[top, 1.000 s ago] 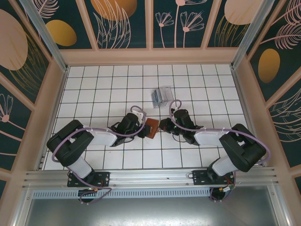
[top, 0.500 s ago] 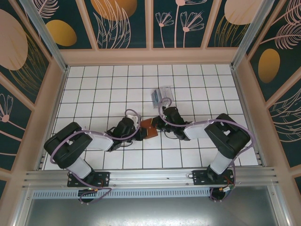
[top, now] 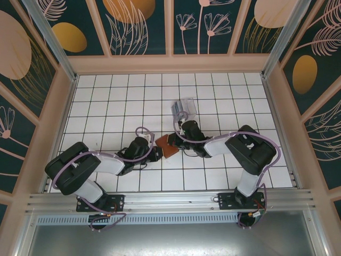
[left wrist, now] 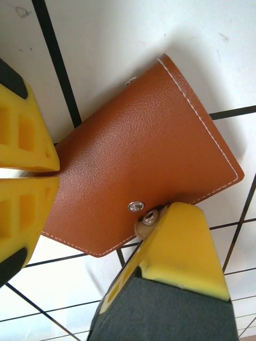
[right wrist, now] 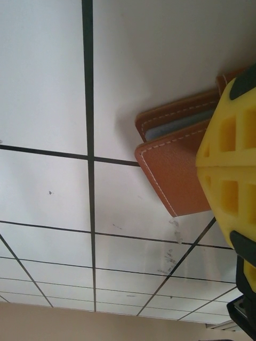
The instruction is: Put the credit cards into the card holder
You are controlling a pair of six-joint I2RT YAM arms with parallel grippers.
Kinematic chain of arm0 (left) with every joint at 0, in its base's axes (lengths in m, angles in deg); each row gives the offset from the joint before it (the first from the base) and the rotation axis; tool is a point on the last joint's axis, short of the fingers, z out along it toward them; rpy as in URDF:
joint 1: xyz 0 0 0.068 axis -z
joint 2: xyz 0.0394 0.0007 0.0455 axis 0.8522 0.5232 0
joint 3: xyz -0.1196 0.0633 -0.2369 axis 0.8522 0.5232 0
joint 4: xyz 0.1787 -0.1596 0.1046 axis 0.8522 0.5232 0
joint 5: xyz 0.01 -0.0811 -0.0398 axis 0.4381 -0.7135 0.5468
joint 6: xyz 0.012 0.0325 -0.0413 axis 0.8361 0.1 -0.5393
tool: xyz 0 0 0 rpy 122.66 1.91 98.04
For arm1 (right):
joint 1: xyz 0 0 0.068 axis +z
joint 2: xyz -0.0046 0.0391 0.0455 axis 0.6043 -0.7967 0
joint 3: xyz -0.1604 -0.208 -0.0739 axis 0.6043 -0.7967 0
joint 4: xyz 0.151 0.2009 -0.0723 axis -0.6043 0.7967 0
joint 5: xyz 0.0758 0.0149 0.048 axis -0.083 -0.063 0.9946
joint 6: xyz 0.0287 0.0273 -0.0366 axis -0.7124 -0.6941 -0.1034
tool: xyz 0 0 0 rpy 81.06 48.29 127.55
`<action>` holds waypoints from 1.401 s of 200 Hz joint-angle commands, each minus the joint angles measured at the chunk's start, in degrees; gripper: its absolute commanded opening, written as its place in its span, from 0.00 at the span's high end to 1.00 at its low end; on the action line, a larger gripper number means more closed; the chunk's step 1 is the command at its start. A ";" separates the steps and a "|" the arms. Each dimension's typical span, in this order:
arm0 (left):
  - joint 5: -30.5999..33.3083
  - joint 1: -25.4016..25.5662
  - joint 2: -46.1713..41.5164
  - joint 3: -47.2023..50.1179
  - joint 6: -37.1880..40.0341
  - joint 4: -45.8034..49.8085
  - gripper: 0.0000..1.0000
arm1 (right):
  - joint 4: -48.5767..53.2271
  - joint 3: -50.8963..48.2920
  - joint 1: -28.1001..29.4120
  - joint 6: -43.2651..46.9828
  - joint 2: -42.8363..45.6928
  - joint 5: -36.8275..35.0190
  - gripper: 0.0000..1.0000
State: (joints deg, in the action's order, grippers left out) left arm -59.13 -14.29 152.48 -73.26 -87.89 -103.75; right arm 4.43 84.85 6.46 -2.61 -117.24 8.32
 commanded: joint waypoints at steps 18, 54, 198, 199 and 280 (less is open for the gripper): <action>3.99 -0.11 3.13 -0.37 -2.69 2.04 0.86 | 0.55 0.32 1.18 5.12 -0.44 1.45 1.00; 5.18 -0.07 3.09 -0.02 -4.13 1.51 0.87 | -0.39 0.07 2.01 8.28 0.12 1.90 1.00; 4.53 -0.09 0.49 0.41 -4.95 -1.16 0.95 | 11.01 6.32 6.92 24.15 -6.88 -9.60 1.00; 4.51 -0.06 0.43 0.41 -4.93 -1.09 0.95 | 11.07 6.34 6.91 24.23 -6.91 -9.71 1.00; 5.98 -4.40 -13.80 3.51 -0.08 8.74 0.92 | 13.87 1.20 7.69 24.78 -8.55 -16.92 1.00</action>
State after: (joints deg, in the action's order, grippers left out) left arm -54.69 -16.85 142.84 -69.48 -91.76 -100.95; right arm 7.66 90.89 13.65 21.24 -121.44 -5.91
